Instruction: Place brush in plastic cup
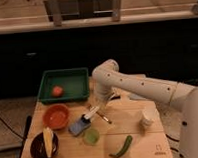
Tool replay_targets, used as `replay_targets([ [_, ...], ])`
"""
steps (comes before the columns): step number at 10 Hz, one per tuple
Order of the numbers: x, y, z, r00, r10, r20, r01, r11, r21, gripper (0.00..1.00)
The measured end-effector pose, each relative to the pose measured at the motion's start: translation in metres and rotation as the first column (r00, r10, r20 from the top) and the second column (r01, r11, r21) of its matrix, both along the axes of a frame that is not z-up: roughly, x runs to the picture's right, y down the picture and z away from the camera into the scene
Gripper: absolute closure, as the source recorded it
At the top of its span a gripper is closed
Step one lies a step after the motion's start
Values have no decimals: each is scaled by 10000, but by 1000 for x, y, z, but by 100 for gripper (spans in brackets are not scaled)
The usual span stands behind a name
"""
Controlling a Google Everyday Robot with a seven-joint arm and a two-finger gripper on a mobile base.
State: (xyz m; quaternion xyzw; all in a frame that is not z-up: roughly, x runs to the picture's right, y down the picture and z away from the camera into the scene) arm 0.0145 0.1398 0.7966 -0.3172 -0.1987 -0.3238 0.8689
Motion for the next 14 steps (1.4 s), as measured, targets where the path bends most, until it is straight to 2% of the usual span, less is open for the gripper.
replay_targets([
  [6, 5, 33, -18, 9961, -768, 434, 791, 9954, -544, 98],
  [14, -15, 68, -48, 9830, -1610, 880, 1657, 9850, -487, 98],
])
